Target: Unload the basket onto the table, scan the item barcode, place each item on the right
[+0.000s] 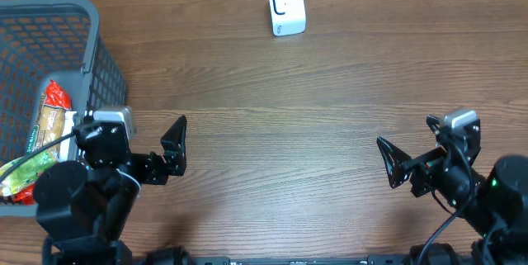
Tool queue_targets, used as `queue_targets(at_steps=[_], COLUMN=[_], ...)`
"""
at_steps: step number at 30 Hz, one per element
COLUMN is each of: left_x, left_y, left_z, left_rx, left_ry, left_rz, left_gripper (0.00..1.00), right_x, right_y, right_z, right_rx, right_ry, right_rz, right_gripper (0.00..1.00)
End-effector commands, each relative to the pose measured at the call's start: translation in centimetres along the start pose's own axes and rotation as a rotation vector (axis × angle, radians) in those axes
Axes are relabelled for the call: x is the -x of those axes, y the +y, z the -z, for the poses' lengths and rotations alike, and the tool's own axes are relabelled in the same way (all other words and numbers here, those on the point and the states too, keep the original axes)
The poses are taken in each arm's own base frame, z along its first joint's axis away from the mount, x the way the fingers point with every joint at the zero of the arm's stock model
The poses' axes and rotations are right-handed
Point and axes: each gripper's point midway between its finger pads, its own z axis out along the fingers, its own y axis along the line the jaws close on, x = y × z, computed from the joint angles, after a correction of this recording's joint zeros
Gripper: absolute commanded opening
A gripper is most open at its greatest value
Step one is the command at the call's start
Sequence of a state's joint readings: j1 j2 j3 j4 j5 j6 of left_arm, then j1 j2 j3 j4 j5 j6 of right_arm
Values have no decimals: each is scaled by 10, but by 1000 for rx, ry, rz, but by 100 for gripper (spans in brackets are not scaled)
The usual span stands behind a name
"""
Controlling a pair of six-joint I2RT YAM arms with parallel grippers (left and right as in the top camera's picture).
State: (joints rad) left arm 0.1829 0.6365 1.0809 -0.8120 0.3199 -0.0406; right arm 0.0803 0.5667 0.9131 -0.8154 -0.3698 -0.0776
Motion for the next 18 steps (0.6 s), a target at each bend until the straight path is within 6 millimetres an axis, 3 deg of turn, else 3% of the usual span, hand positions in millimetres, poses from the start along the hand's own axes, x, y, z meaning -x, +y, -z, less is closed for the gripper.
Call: queue_targets(at_steps=[1,10,13,18], left_x=[24,44,33,10], left_y=[-16,-20,-15,-8], left_z=[6,4,-5,-21], left_rx=[-75,-100,-93,-84], left_ry=[-6,230,330,463], left_rz=[-43,-10,28,77], left_gripper=[100,100,100,100], right_x=[21,30,28,20], right_y=[6,3,0,12], right_z=[4,-6,-17,-33], right_rx=[26,30,41,148], right_ry=[17,265,331,395], right_rz=[-8,-112,-143,-197], right_gripper=[100,100,100,100])
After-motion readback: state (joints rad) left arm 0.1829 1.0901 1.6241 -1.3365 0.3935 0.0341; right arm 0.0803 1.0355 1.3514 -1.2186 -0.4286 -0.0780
